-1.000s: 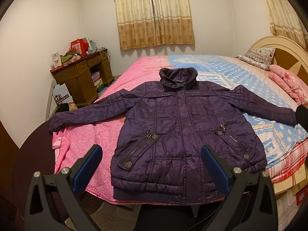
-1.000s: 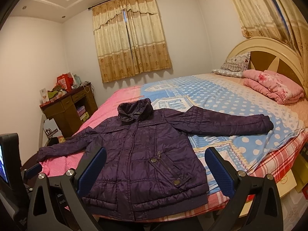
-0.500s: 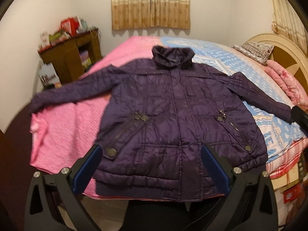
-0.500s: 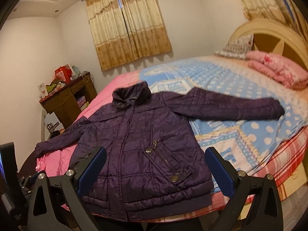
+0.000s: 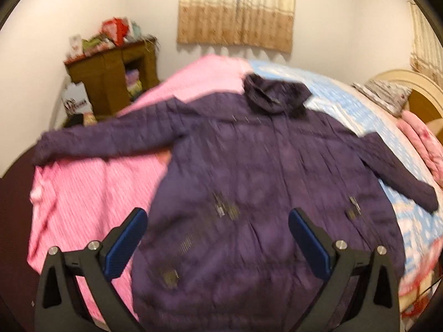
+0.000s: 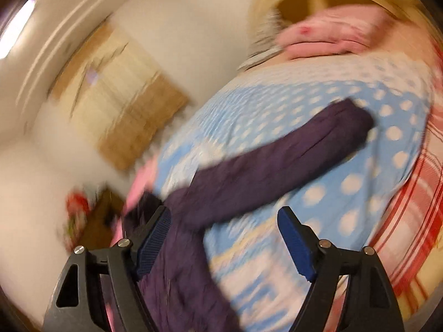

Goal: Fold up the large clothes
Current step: 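Grasp the purple jacket's sleeve cuff with the right gripper and lift it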

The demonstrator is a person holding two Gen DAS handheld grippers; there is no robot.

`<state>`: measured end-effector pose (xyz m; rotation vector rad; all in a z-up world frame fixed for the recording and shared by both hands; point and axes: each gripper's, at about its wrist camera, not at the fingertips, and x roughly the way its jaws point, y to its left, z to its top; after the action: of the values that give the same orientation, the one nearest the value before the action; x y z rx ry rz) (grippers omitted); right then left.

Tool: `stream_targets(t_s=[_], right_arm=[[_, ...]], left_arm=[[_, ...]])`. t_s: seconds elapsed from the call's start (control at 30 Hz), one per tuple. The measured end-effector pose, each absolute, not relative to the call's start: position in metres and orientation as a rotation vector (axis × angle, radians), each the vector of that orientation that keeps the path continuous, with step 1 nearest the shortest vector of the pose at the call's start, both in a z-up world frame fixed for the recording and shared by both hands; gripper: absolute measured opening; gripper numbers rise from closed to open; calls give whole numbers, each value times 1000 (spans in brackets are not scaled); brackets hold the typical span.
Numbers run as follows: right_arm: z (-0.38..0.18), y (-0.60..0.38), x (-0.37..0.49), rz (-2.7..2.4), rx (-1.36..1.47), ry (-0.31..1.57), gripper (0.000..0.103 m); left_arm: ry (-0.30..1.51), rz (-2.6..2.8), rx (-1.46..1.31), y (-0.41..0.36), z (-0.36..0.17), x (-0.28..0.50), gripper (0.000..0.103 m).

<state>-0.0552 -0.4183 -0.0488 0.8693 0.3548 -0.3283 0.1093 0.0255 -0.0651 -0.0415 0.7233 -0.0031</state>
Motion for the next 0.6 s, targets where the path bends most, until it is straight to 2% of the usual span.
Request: stream_targets(t_s=[0.1, 0.2, 0.4, 0.57, 0.6], right_arm=[[-71, -491, -58, -446, 1029, 339, 80], [-94, -535, -45, -579, 1056, 403, 80], [-133, -575, -10, -646, 1171, 463, 80], [-138, -592, 13, -727, 1125, 431, 80], [-140, -595, 14, -730, 1119, 430, 74]], left_arm=[[720, 30, -40, 29, -63, 126, 103], [744, 38, -59, 30, -68, 139, 103], [822, 66, -39, 23, -85, 153, 103], [847, 75, -25, 20, -89, 159, 103], [846, 76, -24, 20, -89, 159, 103]])
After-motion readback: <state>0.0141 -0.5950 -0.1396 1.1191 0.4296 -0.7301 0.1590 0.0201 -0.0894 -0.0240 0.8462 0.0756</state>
